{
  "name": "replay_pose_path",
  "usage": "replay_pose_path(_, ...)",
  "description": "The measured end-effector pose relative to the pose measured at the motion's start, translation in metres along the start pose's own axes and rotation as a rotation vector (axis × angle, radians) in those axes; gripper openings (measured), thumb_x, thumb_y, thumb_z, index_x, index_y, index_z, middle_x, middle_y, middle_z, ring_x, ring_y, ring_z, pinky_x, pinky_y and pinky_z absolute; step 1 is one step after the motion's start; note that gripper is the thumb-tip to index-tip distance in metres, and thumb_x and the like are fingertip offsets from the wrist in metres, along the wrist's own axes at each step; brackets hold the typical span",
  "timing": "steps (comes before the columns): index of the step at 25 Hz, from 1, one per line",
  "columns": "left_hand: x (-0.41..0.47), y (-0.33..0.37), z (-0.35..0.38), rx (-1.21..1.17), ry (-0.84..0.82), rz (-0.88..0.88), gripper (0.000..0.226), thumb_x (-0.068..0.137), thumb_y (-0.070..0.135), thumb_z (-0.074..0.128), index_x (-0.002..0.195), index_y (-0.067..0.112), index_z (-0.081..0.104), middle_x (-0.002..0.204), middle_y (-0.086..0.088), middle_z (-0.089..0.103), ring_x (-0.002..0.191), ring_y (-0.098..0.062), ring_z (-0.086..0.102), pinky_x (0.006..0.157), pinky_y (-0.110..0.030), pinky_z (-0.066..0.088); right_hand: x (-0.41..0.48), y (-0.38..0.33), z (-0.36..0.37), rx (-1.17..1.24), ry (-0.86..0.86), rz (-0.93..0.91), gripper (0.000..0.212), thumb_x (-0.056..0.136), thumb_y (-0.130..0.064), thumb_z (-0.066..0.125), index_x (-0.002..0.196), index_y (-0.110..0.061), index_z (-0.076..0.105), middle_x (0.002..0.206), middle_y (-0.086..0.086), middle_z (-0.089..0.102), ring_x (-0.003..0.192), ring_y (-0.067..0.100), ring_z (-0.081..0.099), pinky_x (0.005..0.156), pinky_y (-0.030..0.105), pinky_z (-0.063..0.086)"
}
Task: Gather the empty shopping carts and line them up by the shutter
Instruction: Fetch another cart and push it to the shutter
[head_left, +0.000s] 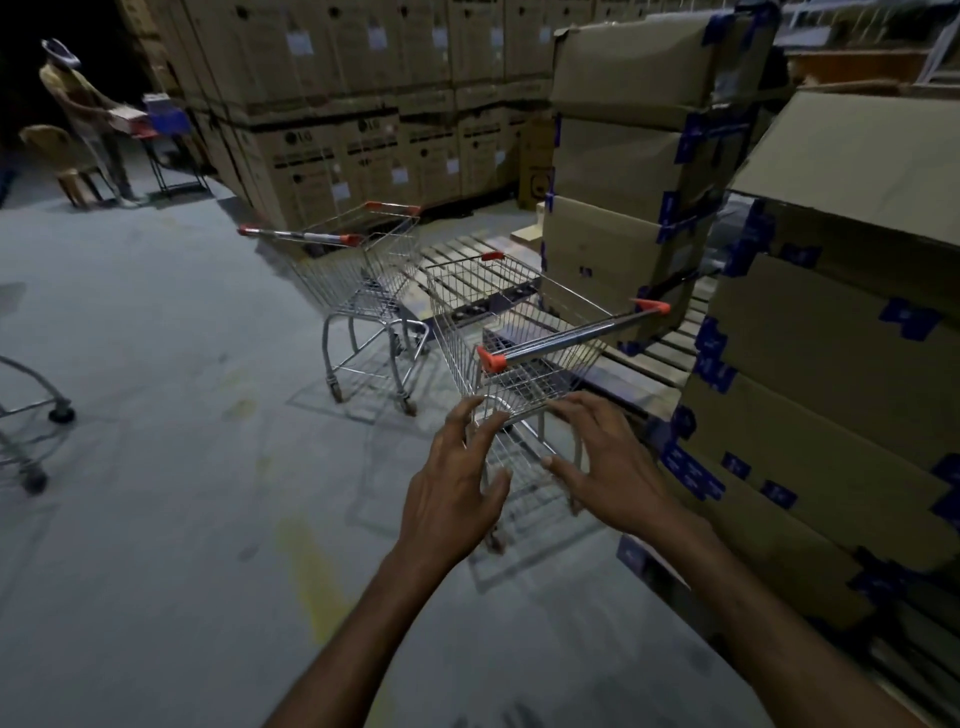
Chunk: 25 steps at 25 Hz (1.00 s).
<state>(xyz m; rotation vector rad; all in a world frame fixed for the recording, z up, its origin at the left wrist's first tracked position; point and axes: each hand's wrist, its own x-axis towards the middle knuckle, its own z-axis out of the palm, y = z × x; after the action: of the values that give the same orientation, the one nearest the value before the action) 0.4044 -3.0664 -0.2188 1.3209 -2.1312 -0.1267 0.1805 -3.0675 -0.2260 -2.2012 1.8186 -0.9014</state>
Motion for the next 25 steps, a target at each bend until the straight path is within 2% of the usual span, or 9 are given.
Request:
replay_pose_path(3,0.051,-0.015,0.036,0.0,-0.031,0.016,0.064,0.09,0.037,0.067,0.147,0.041,0.038,0.16,0.014,0.021,0.139,-0.011,0.04,0.065,-0.024,0.052,0.045,0.04,0.012,0.005,-0.012,0.011,0.063,0.091,-0.044,0.071,0.146,-0.04,0.04,0.15,-0.012,0.035,0.139,0.012,0.035,0.105,0.036,0.045)
replay_pose_path(7,0.126,-0.048,0.093,0.026,-0.067,0.04,0.065,0.089,0.04,0.066,0.149,0.037,0.039,0.153,0.008,0.036,0.136,-0.017,0.043,0.099,-0.042,0.046,0.11,0.09,0.034,-0.045,-0.056,0.052,0.065,0.092,-0.041,0.072,0.148,-0.036,0.04,0.152,-0.008,0.035,0.141,0.015,0.033,0.111,0.036,0.041)
replay_pose_path(11,0.202,-0.076,0.141,0.033,-0.136,0.045,0.067,0.089,0.044,0.065,0.15,0.035,0.038,0.148,0.006,0.041,0.136,-0.019,0.042,0.103,-0.046,0.04,0.178,0.133,0.045,-0.127,-0.121,0.09,0.065,0.092,-0.042,0.07,0.148,-0.035,0.039,0.151,-0.007,0.035,0.138,0.016,0.033,0.111,0.04,0.043)
replay_pose_path(13,0.237,-0.092,0.163,0.055,-0.183,0.042,0.069,0.09,0.045,0.065,0.151,0.034,0.037,0.148,0.004,0.043,0.137,-0.02,0.042,0.111,-0.054,0.036,0.213,0.151,0.05,-0.171,-0.14,0.121,0.065,0.093,-0.043,0.07,0.149,-0.035,0.038,0.152,-0.006,0.034,0.138,0.017,0.031,0.111,0.043,0.043)
replay_pose_path(18,0.286,-0.115,0.207,0.119,-0.459,-0.007,0.077,0.093,0.049,0.061,0.157,0.041,0.018,0.154,0.004,0.038,0.136,-0.022,0.046,0.116,-0.068,0.019,0.269,0.194,0.07,-0.307,-0.255,0.177,0.076,0.097,-0.049,0.061,0.159,-0.036,0.019,0.166,-0.001,0.014,0.152,0.025,0.01,0.121,0.058,0.025)
replay_pose_path(19,0.291,-0.116,0.213,0.133,-0.514,-0.001,0.079,0.093,0.05,0.06,0.157,0.043,0.014,0.156,0.003,0.037,0.135,-0.024,0.048,0.116,-0.067,0.019,0.278,0.205,0.074,-0.34,-0.299,0.186,0.076,0.098,-0.053,0.056,0.161,-0.038,0.015,0.168,-0.002,0.009,0.154,0.026,0.004,0.121,0.062,0.02)
replay_pose_path(21,0.297,-0.115,0.224,0.202,-0.555,0.036,0.082,0.095,0.051,0.059,0.158,0.047,0.005,0.157,-0.001,0.037,0.13,-0.03,0.053,0.111,-0.06,0.032,0.292,0.226,0.083,-0.355,-0.398,0.233,0.071,0.101,-0.059,0.047,0.16,-0.043,0.012,0.17,-0.005,0.002,0.156,0.026,-0.005,0.12,0.069,0.012)
replay_pose_path(23,0.297,-0.113,0.233,0.257,-0.528,0.043,0.079,0.099,0.05,0.054,0.158,0.048,0.001,0.154,-0.005,0.04,0.124,-0.033,0.056,0.104,-0.054,0.038,0.3,0.244,0.095,-0.318,-0.45,0.245,0.065,0.101,-0.06,0.046,0.157,-0.047,0.016,0.169,-0.007,0.003,0.155,0.026,-0.009,0.118,0.072,0.014)
replay_pose_path(25,0.298,-0.111,0.234,0.306,-0.491,0.015,0.071,0.103,0.049,0.047,0.157,0.051,0.001,0.144,-0.007,0.048,0.116,-0.034,0.058,0.1,-0.05,0.037,0.303,0.256,0.105,-0.281,-0.441,0.201,0.059,0.1,-0.058,0.05,0.153,-0.044,0.026,0.165,-0.005,0.014,0.153,0.028,-0.006,0.114,0.071,0.028)
